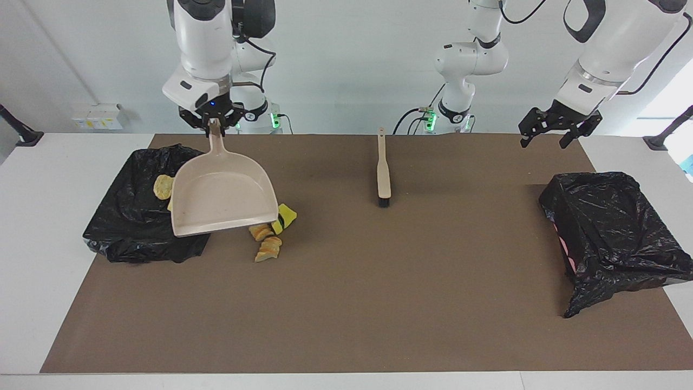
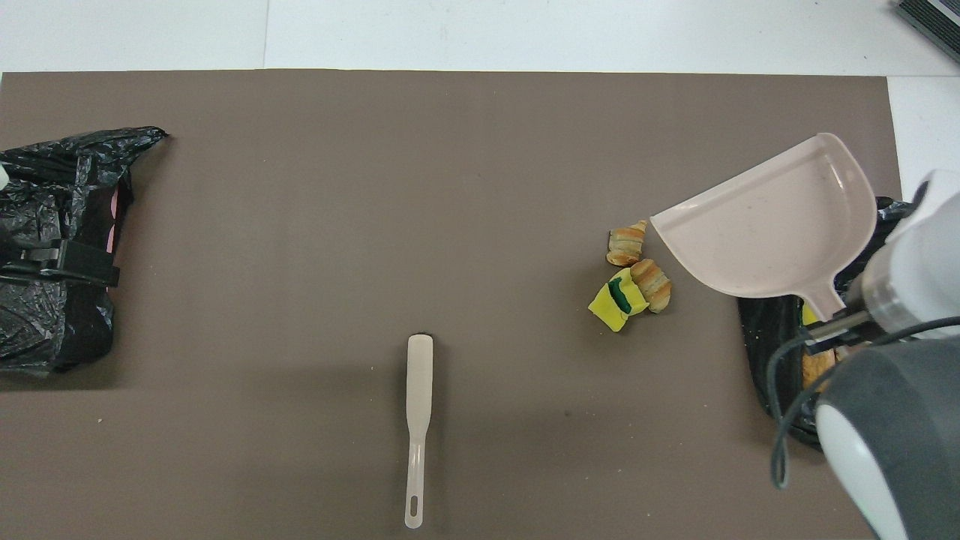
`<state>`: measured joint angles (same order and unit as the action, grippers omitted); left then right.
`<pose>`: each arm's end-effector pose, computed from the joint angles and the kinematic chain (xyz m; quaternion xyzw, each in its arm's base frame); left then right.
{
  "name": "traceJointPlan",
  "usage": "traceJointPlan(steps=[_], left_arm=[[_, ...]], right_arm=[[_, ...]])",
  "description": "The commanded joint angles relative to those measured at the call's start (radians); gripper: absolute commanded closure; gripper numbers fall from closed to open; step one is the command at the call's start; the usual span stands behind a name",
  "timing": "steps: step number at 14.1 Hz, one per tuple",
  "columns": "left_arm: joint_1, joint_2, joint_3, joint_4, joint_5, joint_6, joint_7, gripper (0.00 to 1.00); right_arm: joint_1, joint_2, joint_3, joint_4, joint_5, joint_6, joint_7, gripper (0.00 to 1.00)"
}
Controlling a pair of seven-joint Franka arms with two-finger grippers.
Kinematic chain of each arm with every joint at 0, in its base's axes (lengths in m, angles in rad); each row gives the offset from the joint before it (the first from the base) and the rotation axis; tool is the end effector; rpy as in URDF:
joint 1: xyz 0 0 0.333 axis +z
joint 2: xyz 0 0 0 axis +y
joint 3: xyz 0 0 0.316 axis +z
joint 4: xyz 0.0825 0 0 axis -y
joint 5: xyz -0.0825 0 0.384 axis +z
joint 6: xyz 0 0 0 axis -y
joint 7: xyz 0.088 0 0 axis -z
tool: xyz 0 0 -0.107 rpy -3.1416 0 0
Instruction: Sweep and dump trash in bin
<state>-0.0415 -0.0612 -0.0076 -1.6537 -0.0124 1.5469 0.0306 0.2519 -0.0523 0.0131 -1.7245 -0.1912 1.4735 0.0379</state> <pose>0.5310 -0.0276 0.6167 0.9989 -0.0398 -0.0229 0.0058 0.5091 0.1157 0.5759 0.9841 0.1124 -0.0832 0.1096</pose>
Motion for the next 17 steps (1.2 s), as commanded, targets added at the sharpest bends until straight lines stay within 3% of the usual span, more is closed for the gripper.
traceJointPlan(steps=[1, 5, 10, 14, 17], left_arm=[[0.008, 0.001, -0.005, 0.012, 0.009, -0.022, 0.005, 0.00], [0.000, 0.001, -0.005, 0.012, 0.009, -0.022, 0.006, 0.00], [0.003, 0.001, -0.005, 0.012, 0.009, -0.013, 0.003, 0.00], [0.006, 0.003, -0.005, 0.014, 0.009, -0.010, 0.002, 0.00], [0.008, 0.003, -0.005, 0.014, 0.009, -0.010, 0.003, 0.00]], right_arm=[[0.055, 0.142, 0.002, 0.118, 0.064, 0.045, 0.108, 1.00], [0.177, 0.443, 0.004, 0.382, 0.113, 0.151, 0.362, 1.00], [0.266, 0.623, 0.016, 0.437, 0.170, 0.381, 0.532, 1.00], [0.290, 0.678, 0.037, 0.434, 0.223, 0.563, 0.580, 1.00], [0.296, 0.677, 0.039, 0.421, 0.280, 0.579, 0.579, 1.00]])
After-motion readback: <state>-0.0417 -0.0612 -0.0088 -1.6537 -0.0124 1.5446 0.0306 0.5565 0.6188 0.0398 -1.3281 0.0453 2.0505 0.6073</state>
